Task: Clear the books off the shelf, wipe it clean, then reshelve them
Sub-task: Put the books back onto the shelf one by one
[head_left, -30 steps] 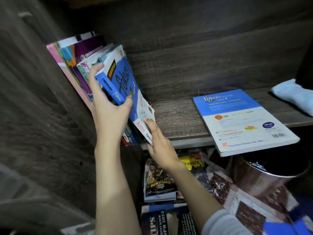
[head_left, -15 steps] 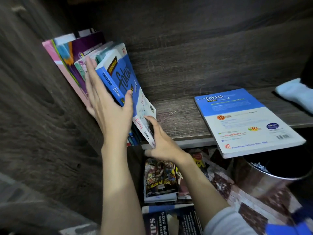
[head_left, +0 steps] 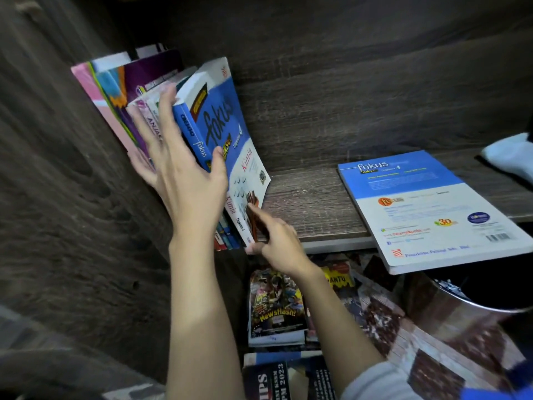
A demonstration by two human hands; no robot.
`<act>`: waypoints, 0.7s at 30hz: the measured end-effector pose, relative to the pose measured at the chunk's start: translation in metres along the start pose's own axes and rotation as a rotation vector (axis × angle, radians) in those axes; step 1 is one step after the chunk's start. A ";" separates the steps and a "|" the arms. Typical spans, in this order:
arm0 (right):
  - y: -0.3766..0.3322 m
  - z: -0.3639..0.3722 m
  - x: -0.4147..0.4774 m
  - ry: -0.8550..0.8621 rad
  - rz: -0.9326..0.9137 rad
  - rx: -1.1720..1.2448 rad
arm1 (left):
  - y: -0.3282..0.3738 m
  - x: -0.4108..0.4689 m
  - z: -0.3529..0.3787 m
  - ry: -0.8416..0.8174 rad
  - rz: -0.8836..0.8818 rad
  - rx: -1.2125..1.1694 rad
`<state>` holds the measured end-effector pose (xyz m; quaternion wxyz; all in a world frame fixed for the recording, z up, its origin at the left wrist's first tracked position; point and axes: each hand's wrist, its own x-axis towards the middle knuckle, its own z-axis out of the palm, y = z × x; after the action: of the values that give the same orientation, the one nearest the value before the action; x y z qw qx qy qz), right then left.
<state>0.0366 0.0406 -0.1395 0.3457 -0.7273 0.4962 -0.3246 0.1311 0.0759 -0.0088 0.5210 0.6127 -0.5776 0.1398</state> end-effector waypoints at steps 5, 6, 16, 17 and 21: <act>0.002 0.000 0.005 -0.044 0.039 -0.017 | -0.014 0.010 0.007 -0.003 0.044 0.124; 0.002 0.002 0.007 -0.042 0.066 -0.011 | -0.014 0.011 0.009 -0.002 0.046 0.134; -0.009 -0.009 0.013 -0.104 0.056 -0.129 | -0.023 0.010 0.021 -0.054 0.033 0.344; -0.010 -0.009 0.014 -0.110 0.062 -0.137 | -0.024 0.010 0.022 -0.062 0.029 0.355; -0.006 -0.009 0.020 -0.160 0.116 -0.129 | -0.025 0.009 0.025 -0.065 0.023 0.366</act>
<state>0.0381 0.0220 -0.1267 0.3550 -0.7415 0.5282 -0.2125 0.1444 0.0458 -0.0237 0.3802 0.6950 -0.5659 0.2285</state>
